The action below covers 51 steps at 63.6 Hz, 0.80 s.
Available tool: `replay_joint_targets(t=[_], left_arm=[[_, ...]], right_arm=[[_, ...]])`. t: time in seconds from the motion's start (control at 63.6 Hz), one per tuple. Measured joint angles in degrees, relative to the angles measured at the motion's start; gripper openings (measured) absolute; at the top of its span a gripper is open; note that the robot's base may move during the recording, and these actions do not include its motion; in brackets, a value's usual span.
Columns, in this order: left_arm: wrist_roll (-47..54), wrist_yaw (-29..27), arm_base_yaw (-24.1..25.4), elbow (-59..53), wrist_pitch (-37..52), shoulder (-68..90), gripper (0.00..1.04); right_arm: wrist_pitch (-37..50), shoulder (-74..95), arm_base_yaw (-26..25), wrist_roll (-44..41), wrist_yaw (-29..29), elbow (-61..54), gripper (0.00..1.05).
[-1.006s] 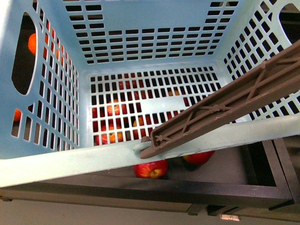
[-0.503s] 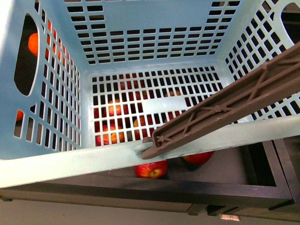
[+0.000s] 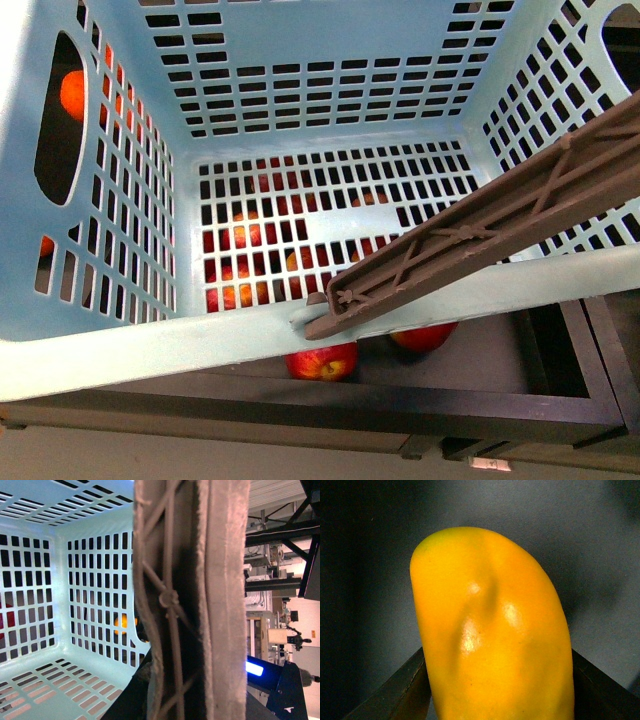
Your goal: Pick mango and avocado into basket
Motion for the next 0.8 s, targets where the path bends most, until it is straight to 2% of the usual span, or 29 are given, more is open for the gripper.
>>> replay_joint_targets(t=[0.204,0.362,0.534,0.802], left_arm=[[0.00,-0.02,0.00,0.00,0.00,0.00,0.14],[-0.02,0.02,0.00,0.00,0.00,0.00,0.14],[0.00,-0.02,0.00,0.00,0.00,0.00,0.14],[0.00,0.00,0.00,0.00,0.00,0.00,0.14]], right_arm=[[3.72,-3.52,-0.15,-2.64,-1.57,-4.90,0.61],[9.84,-13.51,-1.57,-9.20,-5.40,-13.42,0.61],[12.87,-26.27,-3.37,-16.87,-9.46,-22.12,0.61],[8.09,-55.69,-4.57,-28.89,-19.61,-36.33,0.60]])
